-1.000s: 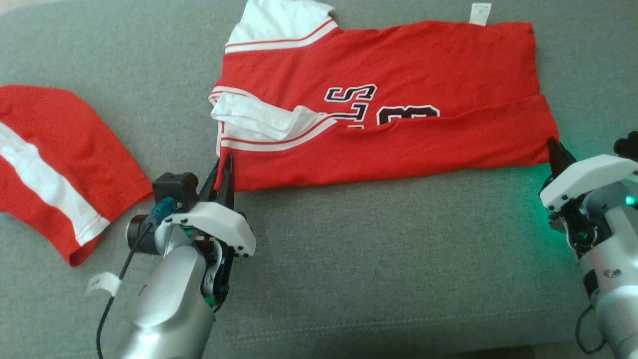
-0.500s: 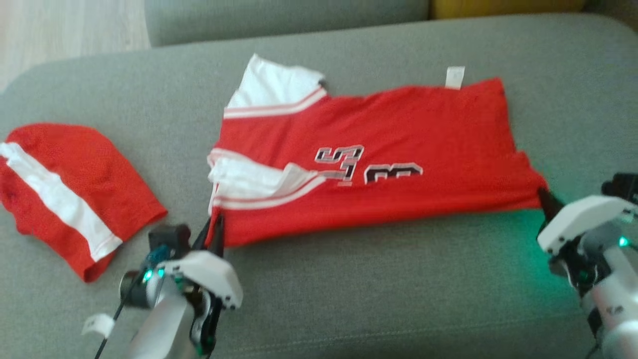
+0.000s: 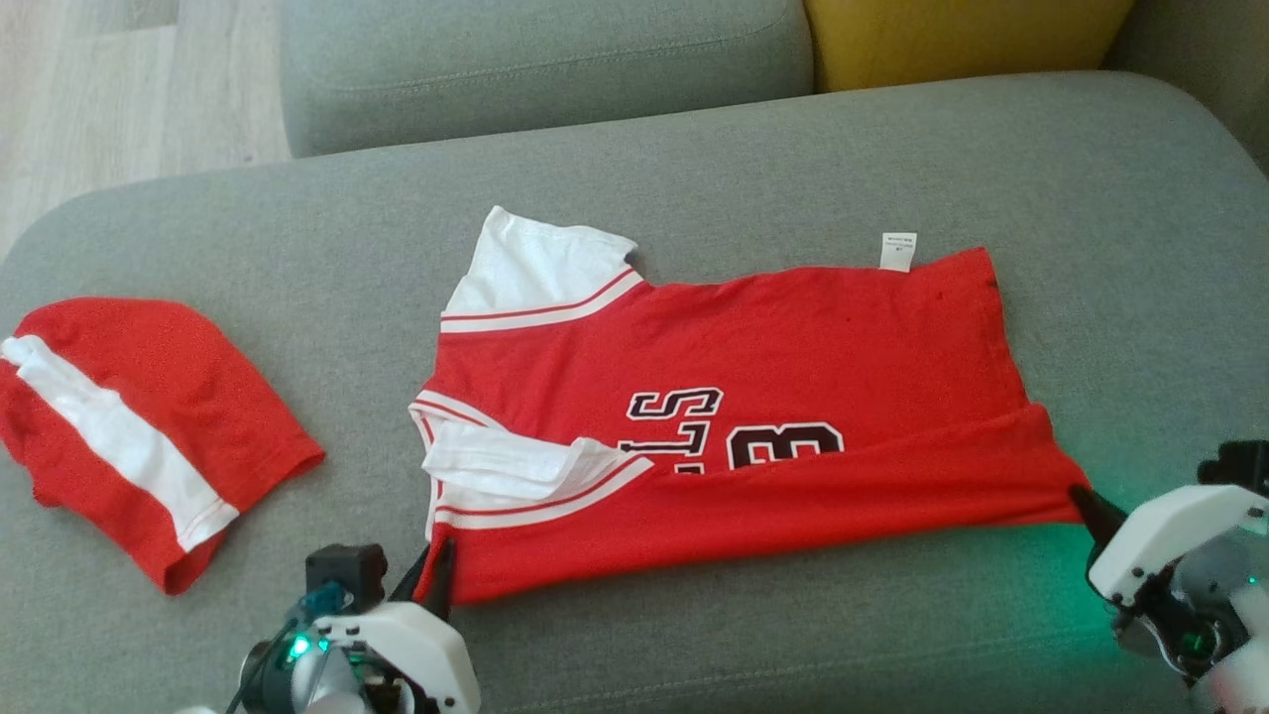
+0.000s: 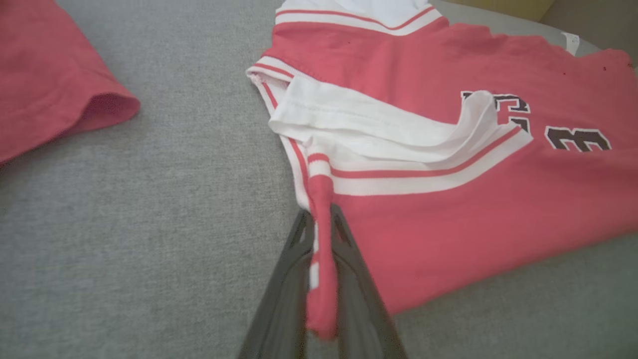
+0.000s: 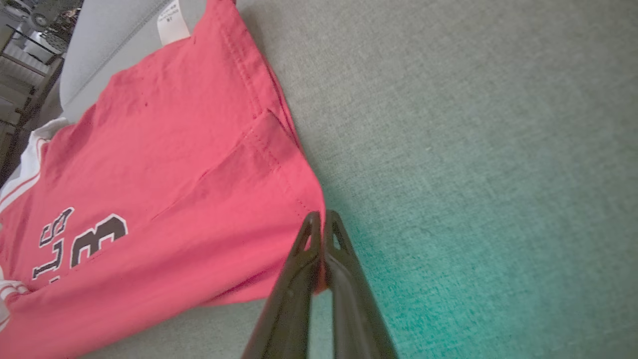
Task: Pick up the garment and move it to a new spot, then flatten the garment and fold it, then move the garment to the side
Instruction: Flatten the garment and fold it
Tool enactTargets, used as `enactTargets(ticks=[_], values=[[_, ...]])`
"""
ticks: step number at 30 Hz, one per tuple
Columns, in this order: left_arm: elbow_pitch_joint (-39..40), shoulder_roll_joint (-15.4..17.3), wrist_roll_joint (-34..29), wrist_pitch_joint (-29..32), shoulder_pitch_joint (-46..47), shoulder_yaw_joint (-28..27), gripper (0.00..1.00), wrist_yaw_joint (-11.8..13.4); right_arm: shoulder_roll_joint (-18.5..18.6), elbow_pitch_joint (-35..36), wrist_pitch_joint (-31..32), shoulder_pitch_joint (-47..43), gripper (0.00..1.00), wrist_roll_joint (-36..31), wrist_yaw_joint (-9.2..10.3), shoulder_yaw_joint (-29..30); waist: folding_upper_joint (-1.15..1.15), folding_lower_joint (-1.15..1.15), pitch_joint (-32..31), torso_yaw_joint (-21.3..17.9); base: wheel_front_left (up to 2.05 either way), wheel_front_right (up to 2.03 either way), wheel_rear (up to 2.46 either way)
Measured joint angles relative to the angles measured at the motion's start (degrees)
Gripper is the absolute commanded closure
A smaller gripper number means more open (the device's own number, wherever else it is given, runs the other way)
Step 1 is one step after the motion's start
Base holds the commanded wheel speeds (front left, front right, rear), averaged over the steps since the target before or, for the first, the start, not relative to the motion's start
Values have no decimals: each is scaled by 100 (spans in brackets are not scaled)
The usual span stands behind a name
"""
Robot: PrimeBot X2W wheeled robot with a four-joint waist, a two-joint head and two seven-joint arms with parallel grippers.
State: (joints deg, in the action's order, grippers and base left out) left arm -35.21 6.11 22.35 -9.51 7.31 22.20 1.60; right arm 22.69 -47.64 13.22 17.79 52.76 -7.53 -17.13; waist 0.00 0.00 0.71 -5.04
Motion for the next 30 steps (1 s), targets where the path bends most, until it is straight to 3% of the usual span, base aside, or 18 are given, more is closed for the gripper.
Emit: enactTargets(ticks=[1,2,3,8,11,15,21,27,30], values=[[51,10,0,53,-32,20,86,13,1,51,-2,-21,69,20,0,38,0,0,10,-6,0,0,0],[90,21,1,113,-50,35,52,51,0,119,-8,-32,0,19,0,65,0,0,21,-12,0,0,0],[151,38,1,145,-73,40,0,65,-1,188,-16,-35,0,19,0,102,0,0,34,-16,0,0,0],[387,70,19,178,-127,9,0,219,27,639,-492,-75,0,-107,0,296,0,0,131,-4,0,0,0],[589,59,69,-135,-121,-119,0,346,5,1057,-927,-96,0,-248,0,398,0,0,179,0,0,0,0],[1004,-56,209,-439,-92,-375,0,287,-105,1673,-1619,-257,0,-445,0,500,0,0,246,-6,0,0,0],[1569,-197,27,-478,12,-656,0,163,-272,1925,-2167,-556,0,-950,0,490,0,0,357,-91,0,0,0],[1132,-227,-365,-475,430,-605,0,91,-400,2111,-2231,-450,0,-1225,0,500,0,0,582,-216,0,0,0],[691,-93,-614,-145,1092,-427,0,35,-416,2210,-2228,-211,0,-1329,0,488,0,0,779,-294,0,0,0]])
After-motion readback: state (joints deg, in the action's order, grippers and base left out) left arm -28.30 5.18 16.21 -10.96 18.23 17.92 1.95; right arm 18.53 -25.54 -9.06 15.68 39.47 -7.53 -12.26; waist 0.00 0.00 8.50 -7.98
